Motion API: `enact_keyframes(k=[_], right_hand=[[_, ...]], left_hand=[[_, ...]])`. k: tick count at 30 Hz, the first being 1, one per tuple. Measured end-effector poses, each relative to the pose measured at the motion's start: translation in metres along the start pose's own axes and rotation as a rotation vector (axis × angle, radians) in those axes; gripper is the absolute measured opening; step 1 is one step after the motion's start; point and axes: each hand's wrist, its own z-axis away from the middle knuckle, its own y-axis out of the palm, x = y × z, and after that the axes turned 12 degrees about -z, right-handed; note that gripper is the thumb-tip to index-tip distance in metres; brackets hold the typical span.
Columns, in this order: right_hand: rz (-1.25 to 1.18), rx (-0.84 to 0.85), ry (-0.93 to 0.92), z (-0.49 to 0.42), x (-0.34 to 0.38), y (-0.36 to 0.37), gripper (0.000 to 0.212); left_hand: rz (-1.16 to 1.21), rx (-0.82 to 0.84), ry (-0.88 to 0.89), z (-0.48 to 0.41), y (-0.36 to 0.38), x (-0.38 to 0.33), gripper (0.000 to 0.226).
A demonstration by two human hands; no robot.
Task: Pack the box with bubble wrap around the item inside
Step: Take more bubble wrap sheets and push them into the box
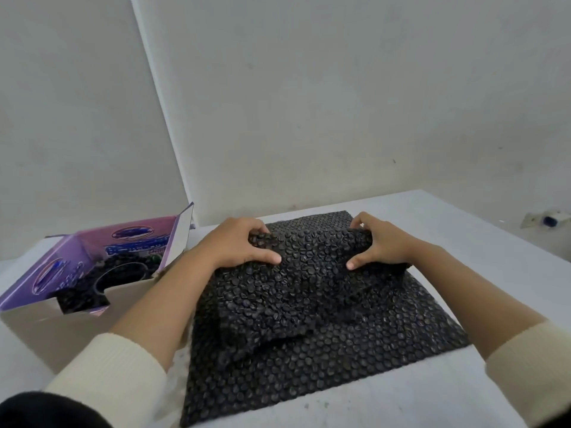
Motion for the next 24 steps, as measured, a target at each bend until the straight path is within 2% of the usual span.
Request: enact_keyframes(k=[2, 5, 7, 9, 10, 15, 18, 20, 22, 24], right_hand=[[0.054, -0.013, 0.031, -0.008, -0.005, 0.002, 0.085], [0.082, -0.012, 0.056, -0.016, -0.01, 0.01, 0.085], [0.139, -0.027, 0.031, -0.014, -0.013, 0.014, 0.071], [0.188, -0.05, -0.016, -0.011, -0.017, 0.015, 0.041], [0.214, -0.049, -0.031, -0.009, -0.019, 0.016, 0.037], [0.276, -0.077, -0.135, 0.001, -0.026, 0.021, 0.019], [0.287, -0.122, -0.195, 0.002, -0.024, 0.02, 0.009], [0.327, -0.133, -0.233, 0.003, -0.022, 0.019, 0.011], [0.375, -0.125, -0.253, 0.005, -0.022, 0.022, 0.029], [0.394, -0.089, -0.263, 0.01, -0.022, 0.027, 0.04]], left_hand=[[-0.09, 0.047, -0.027, -0.003, 0.0, 0.001, 0.075], [-0.196, 0.07, -0.065, -0.008, 0.008, 0.006, 0.075], [-0.259, 0.052, -0.07, -0.009, 0.017, 0.011, 0.058], [-0.291, 0.007, -0.055, -0.006, 0.026, 0.018, 0.035], [-0.292, -0.008, -0.04, -0.005, 0.03, 0.021, 0.031], [-0.229, -0.023, 0.051, 0.001, 0.044, 0.034, 0.032], [-0.273, -0.056, 0.069, 0.004, 0.039, 0.034, 0.031], [-0.301, -0.108, 0.101, 0.007, 0.036, 0.031, 0.033], [-0.302, -0.169, 0.138, 0.012, 0.035, 0.029, 0.036], [-0.308, -0.156, 0.167, 0.016, 0.035, 0.027, 0.039]])
